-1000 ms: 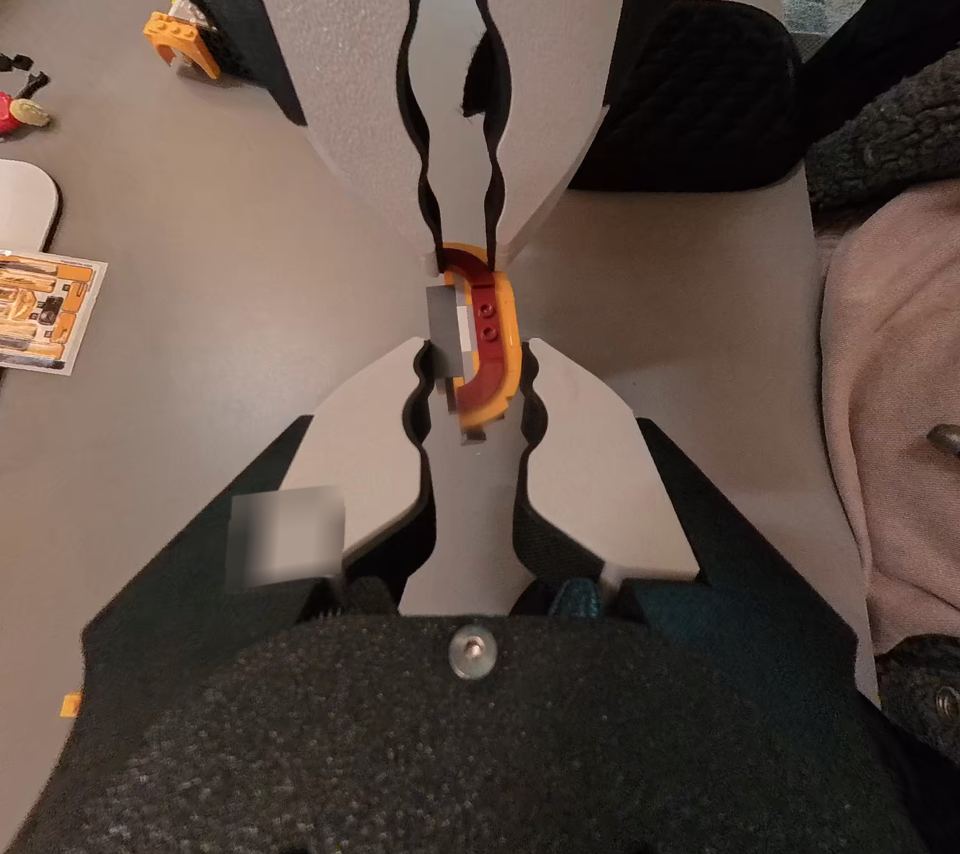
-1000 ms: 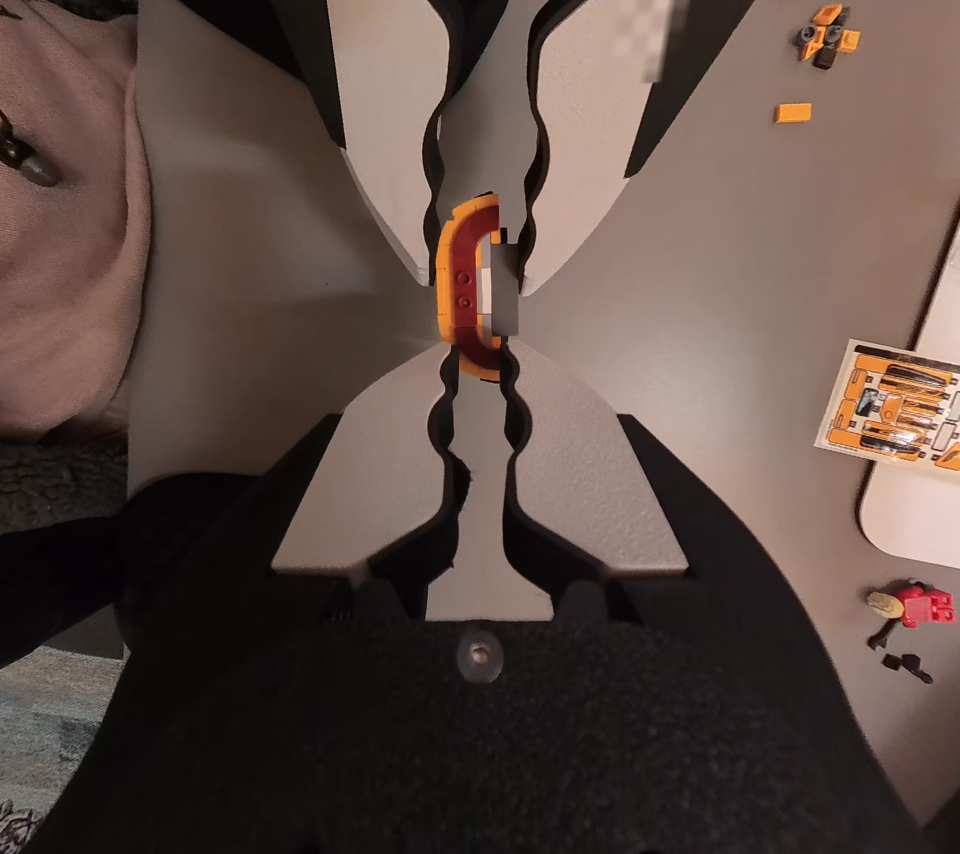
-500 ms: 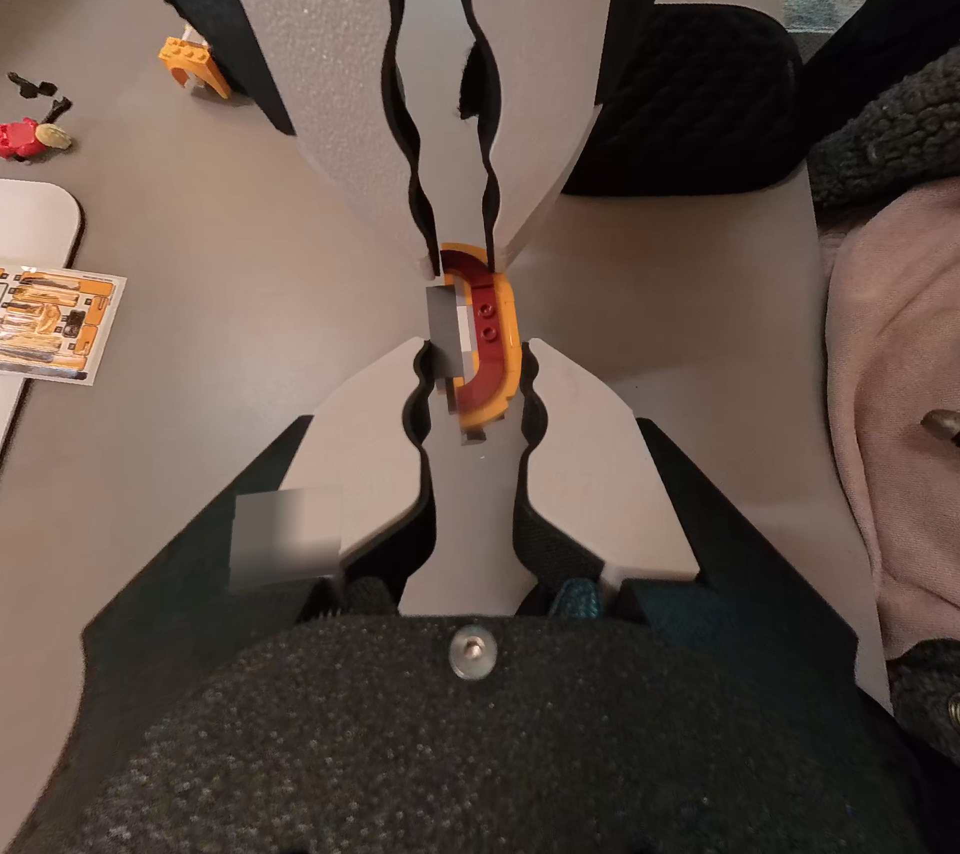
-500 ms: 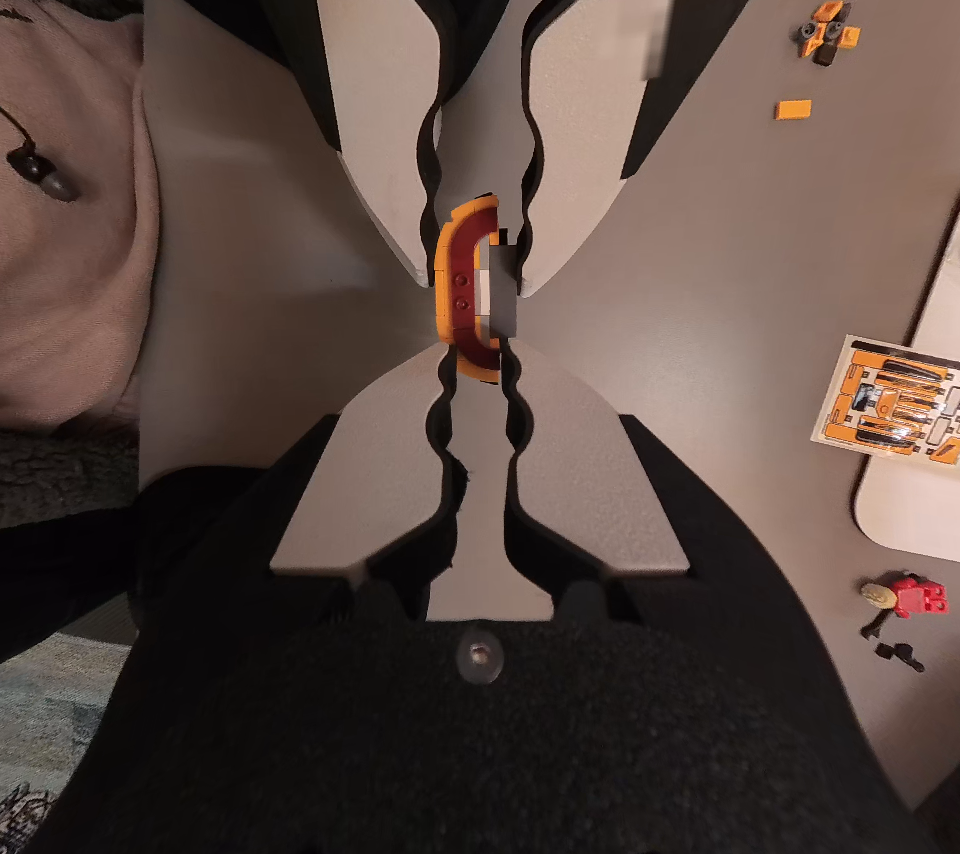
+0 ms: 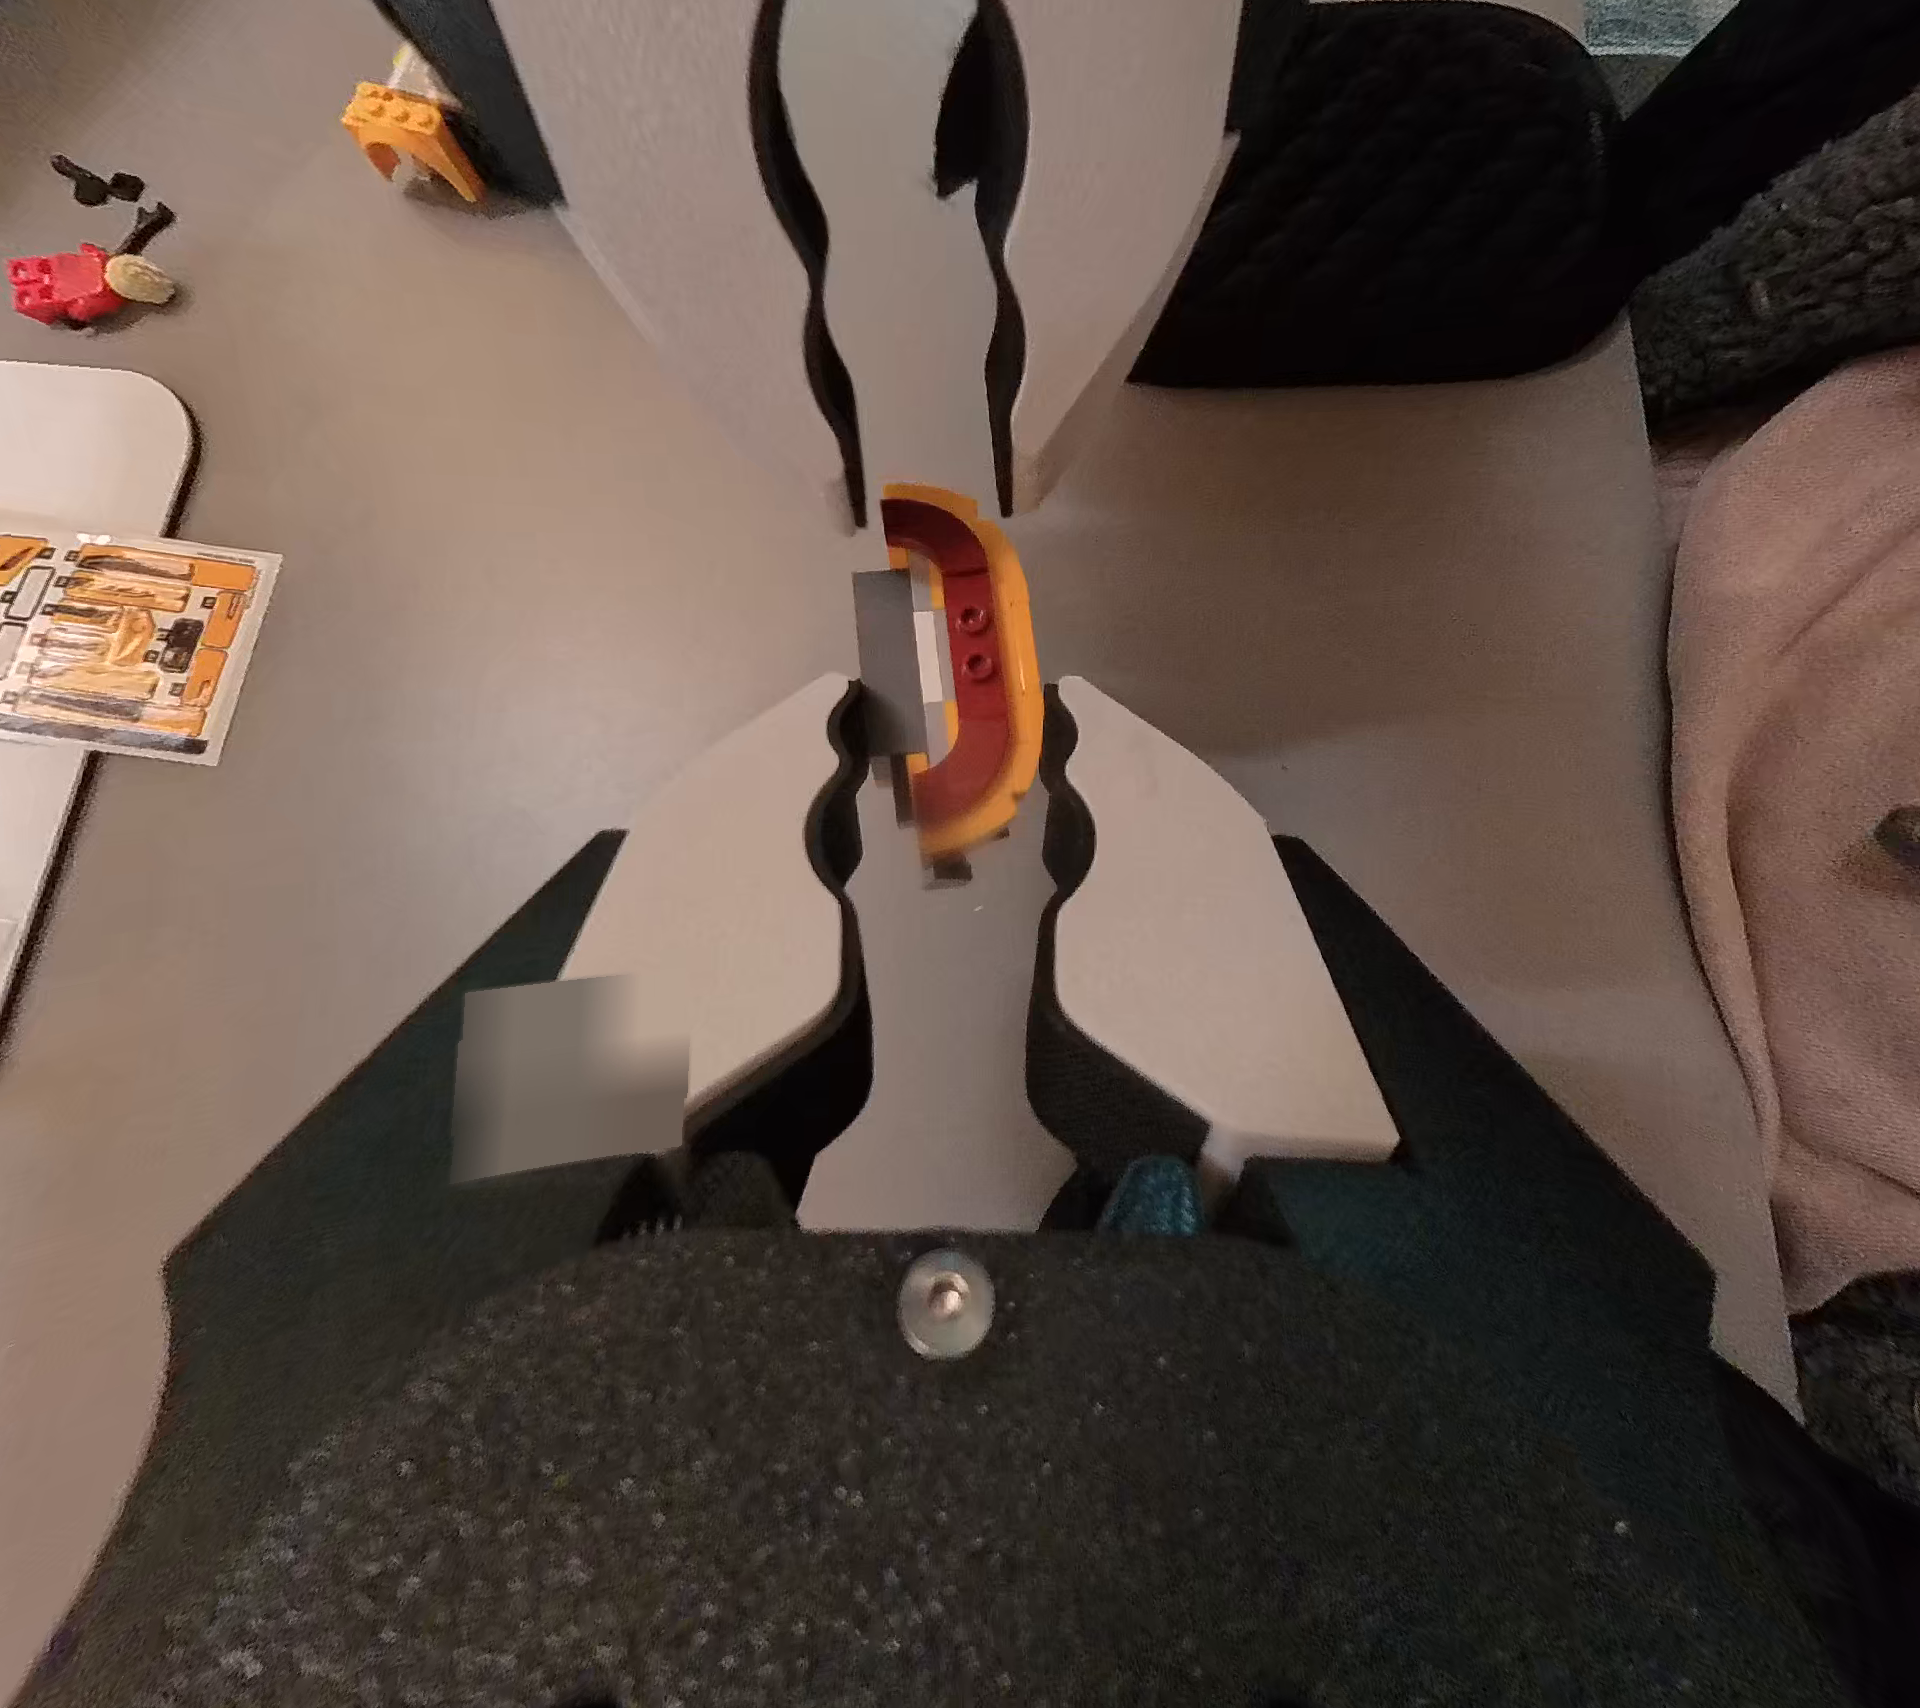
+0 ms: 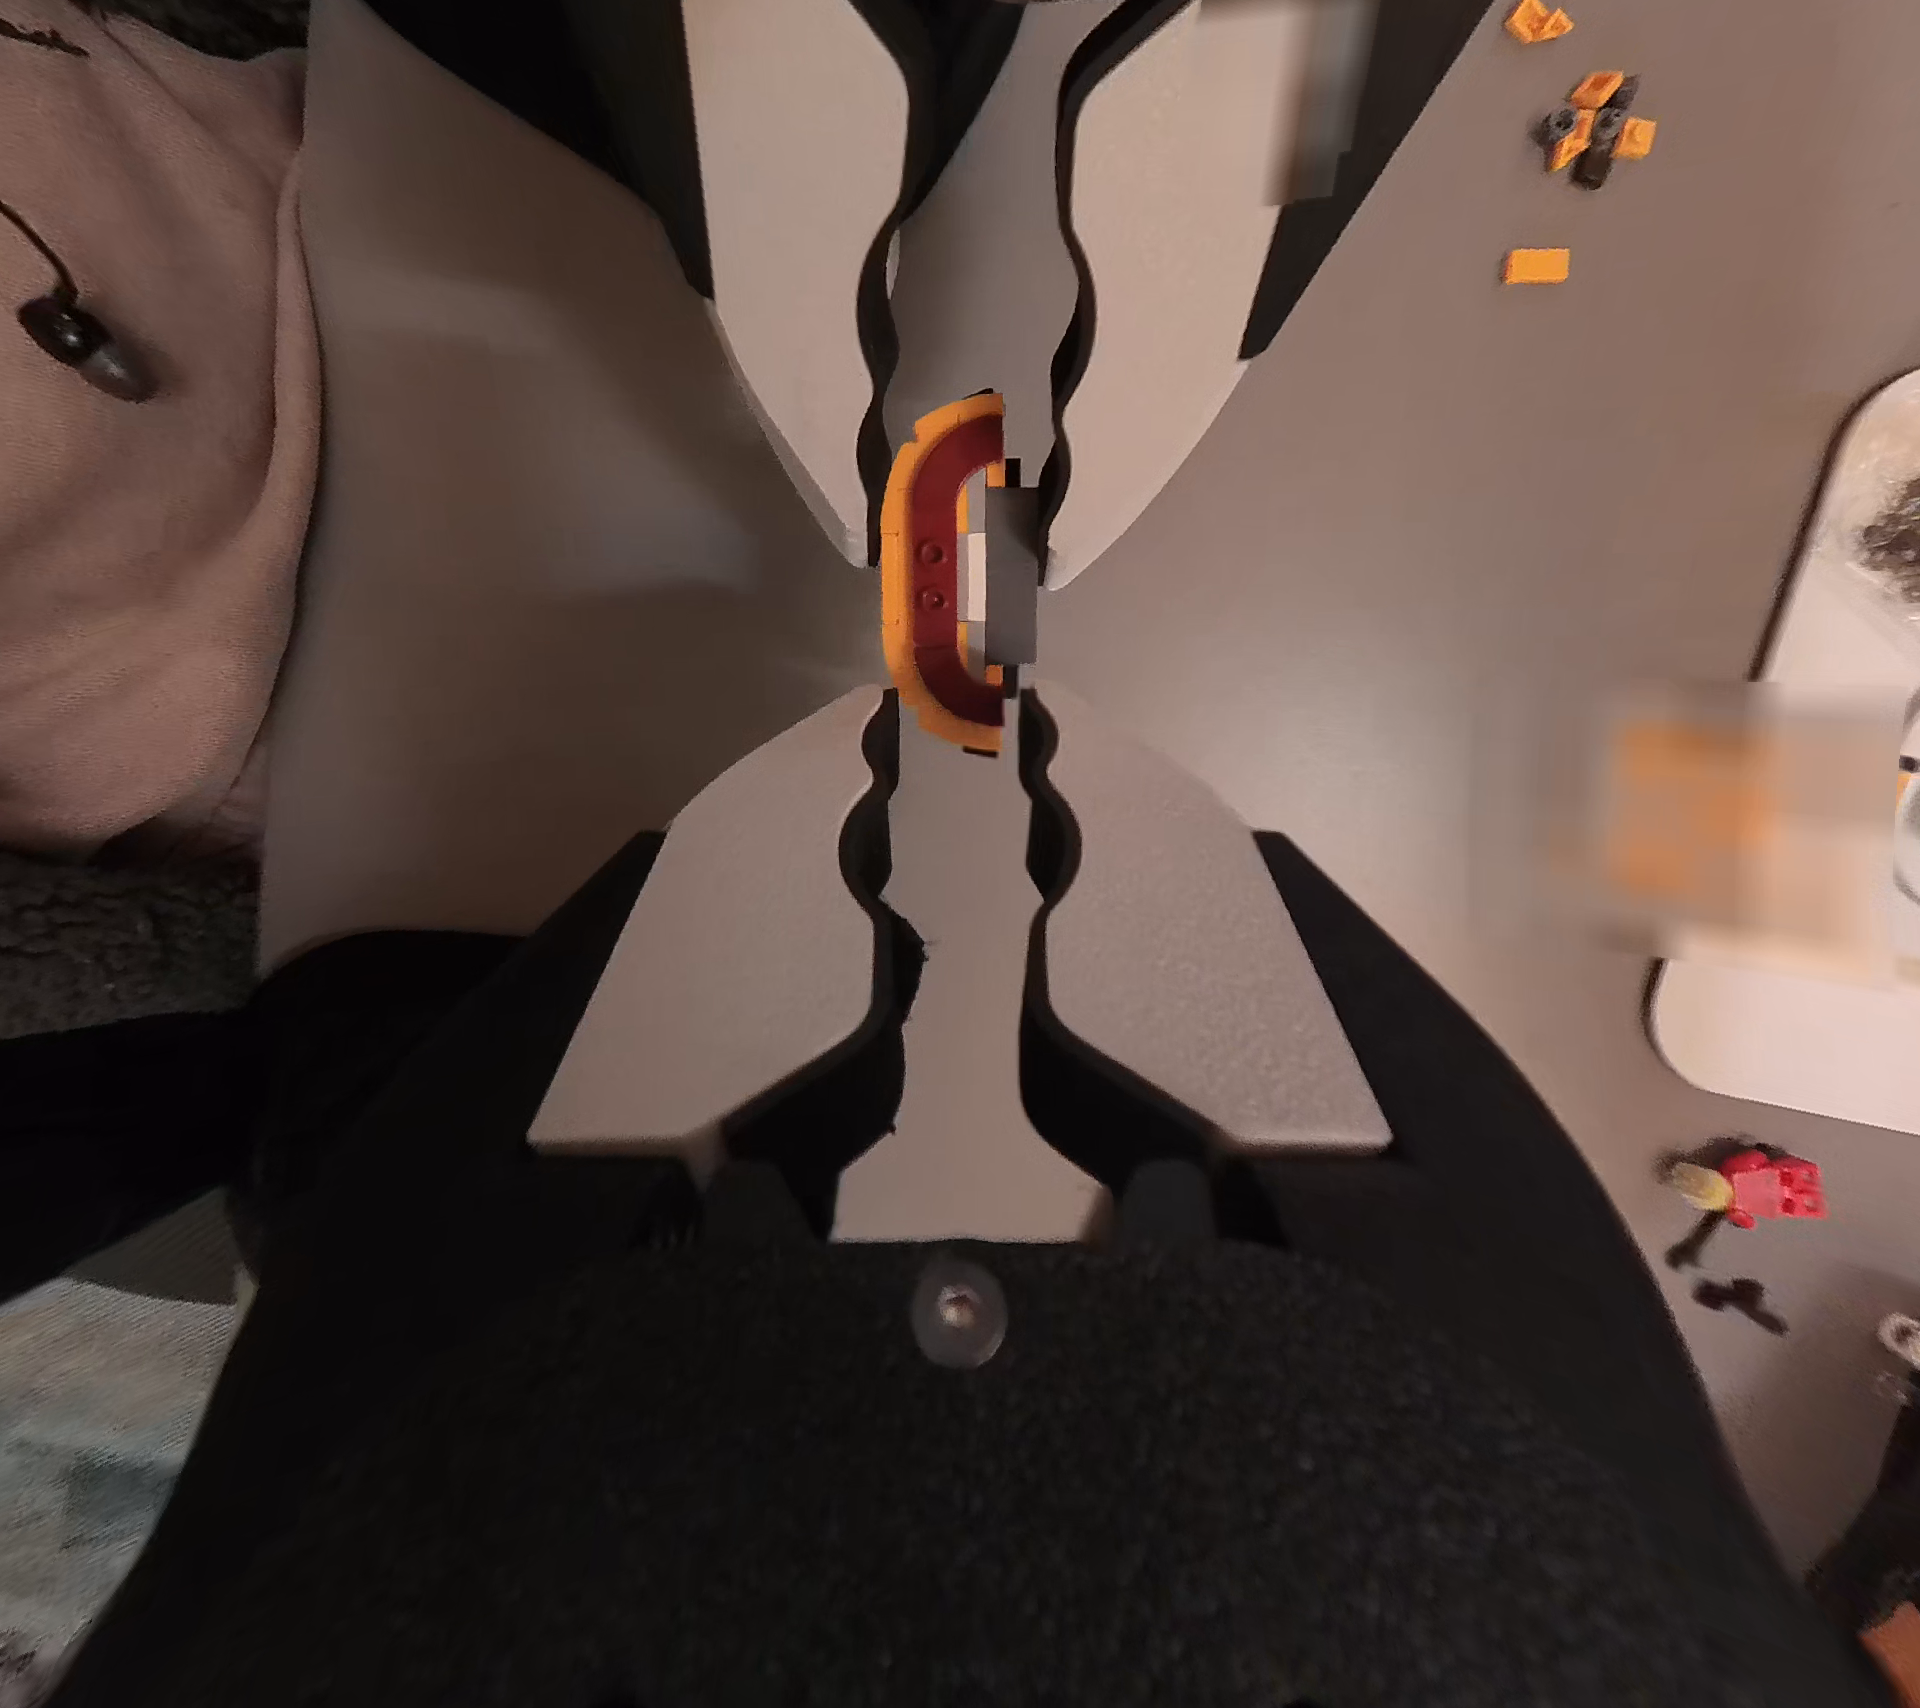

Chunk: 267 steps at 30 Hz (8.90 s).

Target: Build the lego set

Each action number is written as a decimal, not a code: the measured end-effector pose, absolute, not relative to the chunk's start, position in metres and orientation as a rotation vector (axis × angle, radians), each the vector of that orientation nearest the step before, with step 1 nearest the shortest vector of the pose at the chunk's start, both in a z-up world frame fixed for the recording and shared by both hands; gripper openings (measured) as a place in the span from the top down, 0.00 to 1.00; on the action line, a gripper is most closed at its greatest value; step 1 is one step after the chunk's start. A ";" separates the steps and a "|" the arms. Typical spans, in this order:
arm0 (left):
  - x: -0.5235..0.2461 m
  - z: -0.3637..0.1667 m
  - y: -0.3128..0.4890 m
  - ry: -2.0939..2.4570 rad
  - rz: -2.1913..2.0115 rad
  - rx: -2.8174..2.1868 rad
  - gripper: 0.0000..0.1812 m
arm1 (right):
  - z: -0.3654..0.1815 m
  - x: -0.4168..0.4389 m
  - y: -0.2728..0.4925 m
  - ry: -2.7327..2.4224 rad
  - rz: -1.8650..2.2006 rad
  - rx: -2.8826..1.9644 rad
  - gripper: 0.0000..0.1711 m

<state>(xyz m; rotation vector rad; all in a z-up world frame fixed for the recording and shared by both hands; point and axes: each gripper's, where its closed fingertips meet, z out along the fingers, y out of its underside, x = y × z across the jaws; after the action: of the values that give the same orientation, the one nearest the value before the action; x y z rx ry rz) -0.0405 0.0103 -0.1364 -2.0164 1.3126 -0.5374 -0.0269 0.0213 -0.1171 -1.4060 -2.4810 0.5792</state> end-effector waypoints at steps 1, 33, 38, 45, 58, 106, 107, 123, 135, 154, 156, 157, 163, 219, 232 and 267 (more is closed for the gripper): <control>-0.042 -0.136 0.011 1.311 -0.535 -2.018 0.83 | -0.112 -0.029 0.024 -2.460 0.569 -1.359 0.86; -0.052 -0.059 0.018 1.085 -0.904 -2.081 0.83 | -0.058 -0.052 0.030 -1.834 -0.056 -0.517 0.83; -0.051 -0.055 0.015 1.053 -0.972 -2.106 0.83 | -0.055 -0.052 0.026 -1.833 -0.059 -0.529 0.84; -0.051 -0.057 0.013 1.000 -0.999 -2.156 0.83 | -0.059 -0.051 0.025 -1.864 -0.100 -0.562 0.84; -0.053 -0.066 0.018 1.080 -0.601 -2.015 0.83 | -0.059 -0.039 0.023 -1.905 0.131 -0.696 0.76; -0.034 -0.068 0.003 1.220 -0.184 -1.618 0.82 | -0.058 -0.028 0.005 -1.963 0.772 -1.025 0.91; -0.033 -0.069 0.002 1.231 -0.194 -1.616 0.83 | -0.059 -0.027 0.004 -1.975 0.770 -1.019 0.91; -0.033 -0.061 -0.001 1.194 -0.346 -1.549 0.83 | -0.047 -0.024 0.006 -1.954 0.803 -1.027 0.91; -0.033 -0.049 0.000 1.141 -0.309 -1.499 0.83 | -0.033 -0.021 0.011 -1.853 0.798 -1.040 0.97; -0.022 -0.046 -0.014 1.222 -0.425 -1.426 0.83 | -0.042 -0.014 -0.003 -1.951 0.922 -1.034 1.00; -0.022 -0.046 -0.014 1.219 -0.425 -1.424 0.83 | -0.042 -0.013 -0.003 -1.947 0.927 -1.033 1.00; -0.022 -0.046 -0.013 1.208 -0.434 -1.422 0.83 | -0.041 -0.013 -0.002 -1.940 0.925 -1.033 1.00; -0.029 -0.045 -0.010 1.113 -0.570 -1.418 0.83 | -0.030 -0.015 0.000 -1.818 0.929 -0.966 0.86; -0.042 -0.049 0.009 0.666 -1.087 -1.739 0.83 | -0.059 -0.043 0.016 -1.838 0.093 -0.635 0.83; -0.037 -0.056 0.004 0.679 -1.098 -1.757 0.83 | -0.066 -0.037 0.012 -1.885 -0.003 -0.633 0.84; -0.030 -0.095 0.019 1.176 -0.819 -1.377 0.83 | -0.101 -0.037 0.023 -1.749 0.958 -1.155 0.82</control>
<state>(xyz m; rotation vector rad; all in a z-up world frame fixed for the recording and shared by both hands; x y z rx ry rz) -0.0298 0.0195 -0.0952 -1.3767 1.1762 -0.8195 -0.0370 0.0226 -0.1010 -1.1554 -1.7492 0.9582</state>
